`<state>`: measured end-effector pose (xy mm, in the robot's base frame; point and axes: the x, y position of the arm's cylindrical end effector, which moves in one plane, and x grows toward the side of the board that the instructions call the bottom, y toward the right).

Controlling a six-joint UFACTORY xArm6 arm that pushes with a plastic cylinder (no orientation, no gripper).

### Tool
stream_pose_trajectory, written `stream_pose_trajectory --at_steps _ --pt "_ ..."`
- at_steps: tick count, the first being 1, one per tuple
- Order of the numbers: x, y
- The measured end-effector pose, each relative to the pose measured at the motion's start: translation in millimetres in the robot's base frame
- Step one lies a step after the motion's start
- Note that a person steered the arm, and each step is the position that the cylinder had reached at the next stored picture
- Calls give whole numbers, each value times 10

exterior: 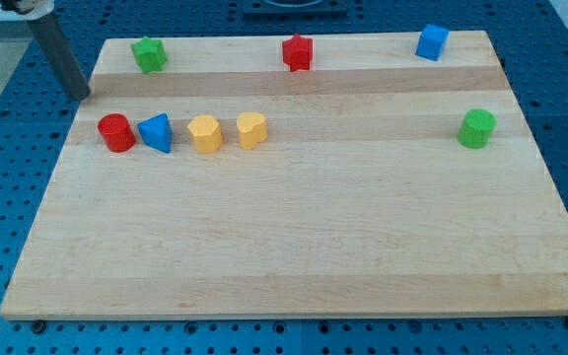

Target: Push the green star towards the yellow heart

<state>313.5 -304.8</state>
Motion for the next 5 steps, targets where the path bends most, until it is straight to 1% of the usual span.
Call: stream_pose_trajectory --at_steps 1,2,3,4,5 --pt "-22 0" --pt "-342 0" --pt "-864 5" --pt "-1155 272" --pt "-1165 547"
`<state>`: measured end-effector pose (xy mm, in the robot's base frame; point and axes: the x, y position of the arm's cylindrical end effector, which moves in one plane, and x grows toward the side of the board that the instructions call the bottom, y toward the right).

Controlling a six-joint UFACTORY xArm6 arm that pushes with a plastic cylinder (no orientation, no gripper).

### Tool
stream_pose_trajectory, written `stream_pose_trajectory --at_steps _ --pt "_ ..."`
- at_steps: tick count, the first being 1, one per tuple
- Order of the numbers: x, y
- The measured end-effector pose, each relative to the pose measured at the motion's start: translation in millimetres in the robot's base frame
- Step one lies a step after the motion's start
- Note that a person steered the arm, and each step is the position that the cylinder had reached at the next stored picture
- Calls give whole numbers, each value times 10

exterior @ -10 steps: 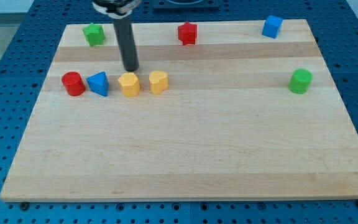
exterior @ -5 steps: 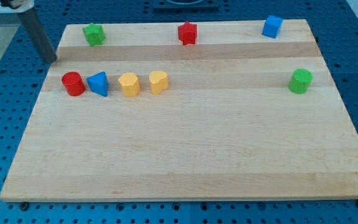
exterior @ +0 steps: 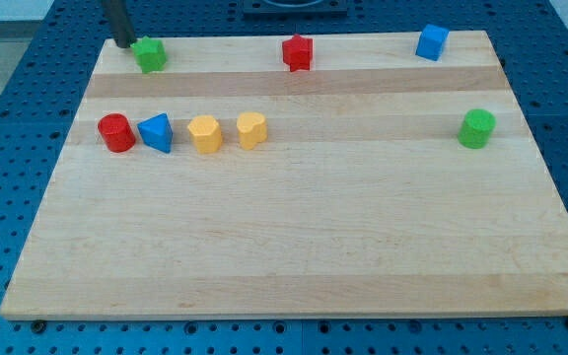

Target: Push the green star towards the yellow heart

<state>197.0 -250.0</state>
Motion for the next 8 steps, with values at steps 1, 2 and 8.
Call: stream_pose_trajectory --at_steps 1,2,8 --pt "47 159" --pt "193 167" --pt "965 1103"
